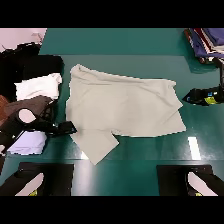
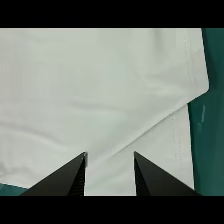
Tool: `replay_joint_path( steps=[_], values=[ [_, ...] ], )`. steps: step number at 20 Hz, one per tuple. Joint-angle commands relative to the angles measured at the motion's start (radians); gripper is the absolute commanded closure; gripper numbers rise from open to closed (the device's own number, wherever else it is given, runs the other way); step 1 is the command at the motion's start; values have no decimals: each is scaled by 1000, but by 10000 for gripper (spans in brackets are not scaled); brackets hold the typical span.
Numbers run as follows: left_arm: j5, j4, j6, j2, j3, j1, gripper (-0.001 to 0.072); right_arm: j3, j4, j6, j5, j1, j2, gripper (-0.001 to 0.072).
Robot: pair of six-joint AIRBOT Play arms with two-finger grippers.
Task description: Fold the shirts.
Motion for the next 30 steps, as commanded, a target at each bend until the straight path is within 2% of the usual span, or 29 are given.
replay_joint_path(
  steps=[1, 2, 3, 4, 5, 7, 9, 11, 12, 13, 15, 17, 19, 25, 26, 27, 28, 30],
  values=[
    [114, -38, -16, 9, -35, -56, 48, -10, 39, 0, 6, -1, 12, 366],
    [121, -37, -23, 9, -35, -56, 198, -10, 40, 0, 8, -2, 12, 366],
    [134, -32, -18, 9, -33, -56, 459, -10, 38, 0, 14, -2, 12, 366],
    [143, -32, -17, 9, -31, -56, 613, -11, 37, 0, 23, -3, 12, 366],
    [143, -32, -18, 9, -19, -56, 680, -11, 37, 0, 45, -12, 12, 366],
    [122, -13, -17, 10, 37, -56, 680, -11, 16, 0, 110, -61, 12, 366],
    [89, 15, -16, 10, 111, -56, 680, -16, -67, 6, 182, -133, 12, 366],
    [74, 20, -15, 9, 166, -56, 680, -91, -113, 28, 217, -253, 27, 364],
    [76, 20, -16, 9, 183, -56, 680, -153, -109, 29, 216, -316, 37, 320],
    [82, 19, -16, 9, 192, -56, 680, -230, -109, 28, 206, -383, 46, 212],
    [89, 19, -16, 9, 192, -56, 680, -383, -48, 24, 150, -475, 49, 213],
    [89, 16, -16, 9, 192, -56, 680, -504, 90, -34, 69, -518, 27, 280],
    [89, 16, -16, 9, 192, -56, 680, -568, 182, -46, -28, -518, 2, 281],
    [90, 16, -16, 9, 192, -56, 679, -539, 225, -45, -185, -377, -80, 286],
    [90, 16, -16, 9, 192, -56, 680, -524, 224, -45, -201, -349, -97, 372],
    [90, 16, -16, 9, 192, -56, 680, -507, 224, -45, -211, -322, -116, 501],
    [89, 16, -16, 10, 192, -56, 680, -488, 223, -47, -212, -295, -131, 533],
    [74, 22, -15, 10, 218, -56, 680, -447, 223, -77, -197, -249, -137, 699]
  ],
)
